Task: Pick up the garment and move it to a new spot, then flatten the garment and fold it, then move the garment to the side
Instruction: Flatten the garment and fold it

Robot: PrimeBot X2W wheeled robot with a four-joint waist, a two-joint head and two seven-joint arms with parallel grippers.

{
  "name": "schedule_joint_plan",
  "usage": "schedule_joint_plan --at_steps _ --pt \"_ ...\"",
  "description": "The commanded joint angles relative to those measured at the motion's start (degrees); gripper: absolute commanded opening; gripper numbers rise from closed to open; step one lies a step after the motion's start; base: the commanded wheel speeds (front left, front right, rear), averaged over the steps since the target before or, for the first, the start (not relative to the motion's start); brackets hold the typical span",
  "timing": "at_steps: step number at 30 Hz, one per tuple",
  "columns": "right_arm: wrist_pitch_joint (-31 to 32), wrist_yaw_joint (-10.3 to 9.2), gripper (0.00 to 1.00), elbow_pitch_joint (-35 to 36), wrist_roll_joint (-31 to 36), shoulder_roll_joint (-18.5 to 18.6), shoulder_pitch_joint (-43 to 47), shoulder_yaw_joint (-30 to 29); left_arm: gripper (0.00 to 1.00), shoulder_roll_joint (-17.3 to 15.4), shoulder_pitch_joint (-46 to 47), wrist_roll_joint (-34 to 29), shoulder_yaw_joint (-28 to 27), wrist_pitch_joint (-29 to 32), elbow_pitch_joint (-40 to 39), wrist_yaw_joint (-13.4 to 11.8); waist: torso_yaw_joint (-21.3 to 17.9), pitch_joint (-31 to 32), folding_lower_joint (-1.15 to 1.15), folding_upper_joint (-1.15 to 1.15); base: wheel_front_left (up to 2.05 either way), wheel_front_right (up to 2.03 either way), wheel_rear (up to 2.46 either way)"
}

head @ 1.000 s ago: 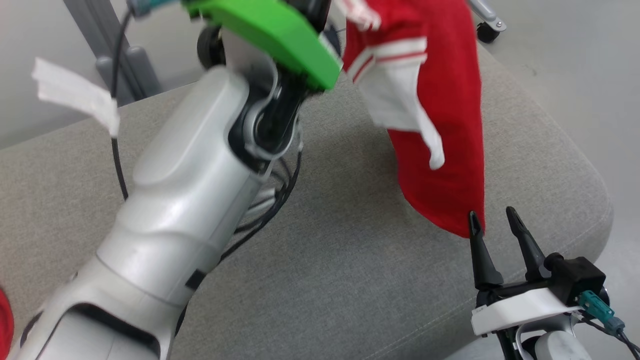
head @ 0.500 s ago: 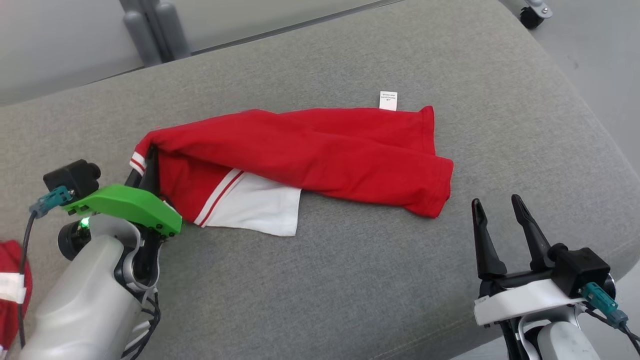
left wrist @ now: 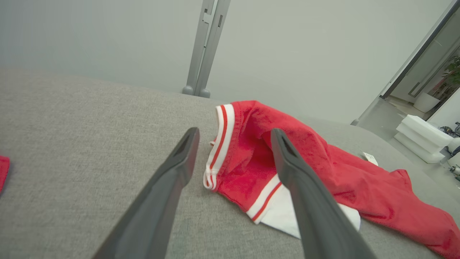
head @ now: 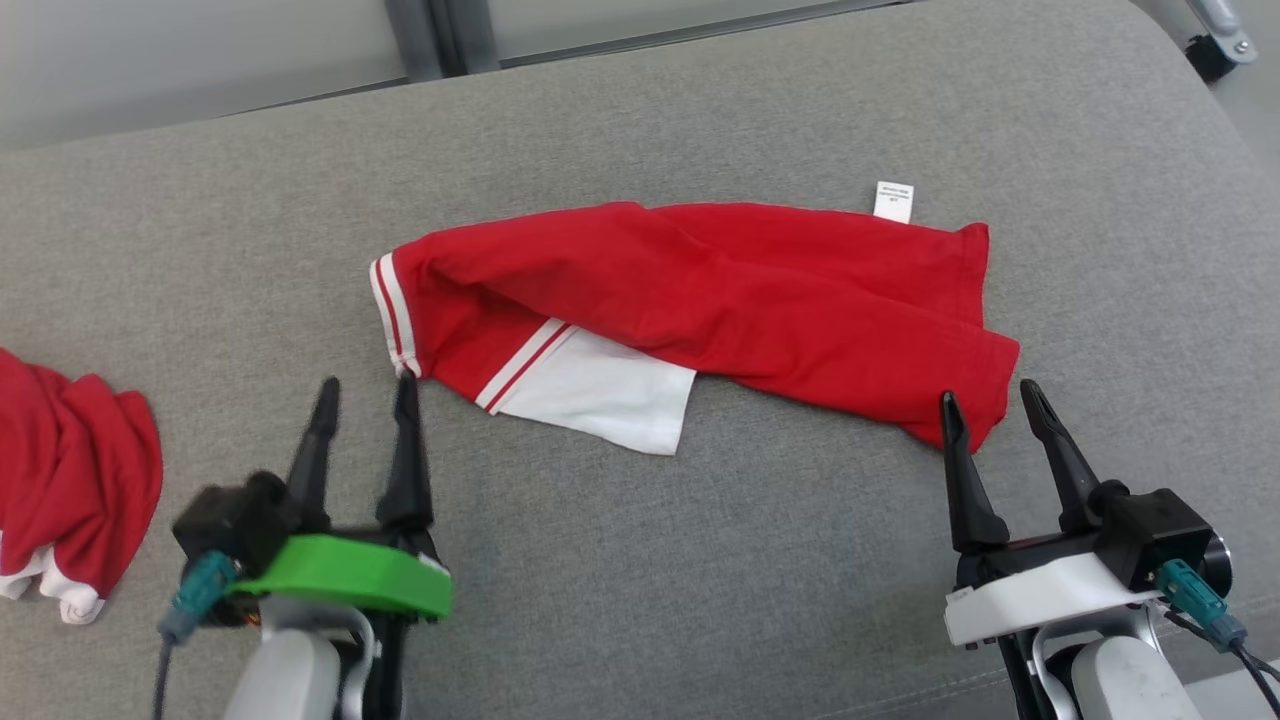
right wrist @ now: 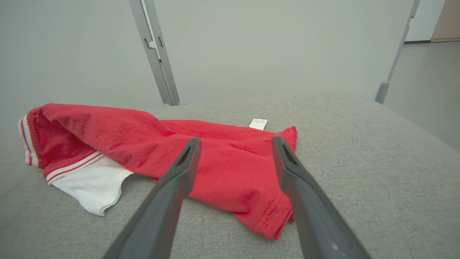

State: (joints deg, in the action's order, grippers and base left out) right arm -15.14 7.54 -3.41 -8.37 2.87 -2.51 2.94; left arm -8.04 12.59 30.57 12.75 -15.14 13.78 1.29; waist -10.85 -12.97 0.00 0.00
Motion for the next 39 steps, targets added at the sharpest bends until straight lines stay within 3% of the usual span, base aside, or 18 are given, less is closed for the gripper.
schedule_joint_plan --at_steps 1,8,14,19,30,39 --pt "-0.01 -0.1 1.0 0.0 0.52 0.04 0.16 0.13 1.0 1.13 -2.4 -1.23 -0.02 0.01 -0.13 1.3 2.19 0.54 0.0 0.0 0.0 0.0 0.0" --pt "-0.01 -0.1 1.0 -0.18 1.21 0.06 -0.77 0.84 1.0 4.27 -4.5 0.87 7.76 0.42 8.71 5.83 3.84 1.11 0.0 0.0 0.0 0.0 0.0" --pt "-0.01 -0.1 1.0 -0.38 2.14 0.06 -1.05 1.17 1.0 4.61 0.26 6.01 19.0 3.42 14.49 6.28 3.29 1.08 0.0 0.0 0.0 0.0 0.0" --pt "-0.01 -0.1 1.0 -0.35 2.37 0.05 -1.08 1.11 1.0 4.5 4.11 10.4 24.93 3.02 18.4 6.27 1.41 1.0 0.0 0.0 0.0 0.0 0.0" --pt "-0.01 -0.1 1.0 0.14 0.89 0.03 -0.99 1.84 1.0 4.75 11.02 18.13 31.46 1.41 27.25 6.29 -3.26 -0.48 0.0 0.0 0.0 0.0 0.0" --pt "-0.01 -0.1 1.0 0.45 -0.33 0.04 -1.38 1.93 1.0 4.63 14.48 19.98 33.5 0.51 31.67 6.34 -5.12 -1.88 0.0 0.0 0.0 0.0 0.0"
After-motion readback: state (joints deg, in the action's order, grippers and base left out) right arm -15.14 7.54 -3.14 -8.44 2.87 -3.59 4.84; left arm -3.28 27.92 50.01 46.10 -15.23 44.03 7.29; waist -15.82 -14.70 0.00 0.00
